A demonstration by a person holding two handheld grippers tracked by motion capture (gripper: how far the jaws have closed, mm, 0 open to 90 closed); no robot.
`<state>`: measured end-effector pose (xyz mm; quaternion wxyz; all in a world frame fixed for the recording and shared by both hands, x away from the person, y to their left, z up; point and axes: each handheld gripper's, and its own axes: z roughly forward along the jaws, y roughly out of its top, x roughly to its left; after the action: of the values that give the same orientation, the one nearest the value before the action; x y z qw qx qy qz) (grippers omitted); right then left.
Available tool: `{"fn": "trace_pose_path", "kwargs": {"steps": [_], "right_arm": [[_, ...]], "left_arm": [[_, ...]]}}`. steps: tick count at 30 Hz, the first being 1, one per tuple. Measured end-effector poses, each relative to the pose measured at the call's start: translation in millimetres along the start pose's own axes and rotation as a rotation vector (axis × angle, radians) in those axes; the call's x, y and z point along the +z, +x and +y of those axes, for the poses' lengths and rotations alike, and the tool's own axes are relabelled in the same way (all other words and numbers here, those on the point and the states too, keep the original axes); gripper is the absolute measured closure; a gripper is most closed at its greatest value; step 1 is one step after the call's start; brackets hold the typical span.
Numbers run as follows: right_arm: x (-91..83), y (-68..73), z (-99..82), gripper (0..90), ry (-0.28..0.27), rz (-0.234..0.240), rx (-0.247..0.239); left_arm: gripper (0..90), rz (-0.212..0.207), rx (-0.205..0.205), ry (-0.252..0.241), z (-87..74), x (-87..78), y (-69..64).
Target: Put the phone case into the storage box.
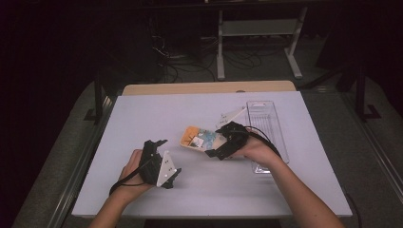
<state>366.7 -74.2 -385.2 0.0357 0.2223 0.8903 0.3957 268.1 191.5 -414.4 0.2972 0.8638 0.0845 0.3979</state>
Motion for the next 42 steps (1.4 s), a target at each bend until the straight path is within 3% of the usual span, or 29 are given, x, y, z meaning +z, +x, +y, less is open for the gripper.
{"fn": "trace_pose_path", "kwargs": {"steps": [7, 15, 18, 30, 32, 35, 36, 42], "right_arm": [[-0.4, 0.6, 0.2, 10.2, -0.003, 0.009, 0.020], [-0.4, 0.7, 0.2, 10.2, -0.009, 0.015, 0.030], [-0.2, 0.7, 0.2, 10.2, -0.011, 0.017, 0.034], [0.9, 1.3, 0.6, 10.2, -0.015, 0.021, 0.043], [1.9, -0.8, 0.1, 10.2, -0.009, 0.005, 0.009], [2.7, 0.6, 0.7, 10.2, -0.012, 0.015, 0.016], [2.9, 2.9, 1.4, 10.2, -0.022, 0.031, 0.042], [5.3, 5.5, 2.6, 10.2, -0.021, 0.025, 0.018]], "left_arm": [[0.0, 0.055, 0.086, 0.001, 1.5, -0.9, -2.9], [0.0, 0.149, 0.227, 0.004, 3.1, 0.0, -11.3], [0.0, 0.164, 0.261, 0.010, 3.4, 0.9, -13.7], [0.0, 0.227, 0.325, -0.007, 5.7, 6.0, -19.9], [0.0, 0.237, 0.338, -0.009, 6.7, 6.7, -20.9], [0.0, 0.241, 0.342, -0.012, 7.1, 8.9, -22.6], [0.0, 0.242, 0.347, -0.007, 7.6, 9.3, -22.6], [0.0, 0.266, 0.364, -0.011, 9.6, 12.1, -23.6]]}}
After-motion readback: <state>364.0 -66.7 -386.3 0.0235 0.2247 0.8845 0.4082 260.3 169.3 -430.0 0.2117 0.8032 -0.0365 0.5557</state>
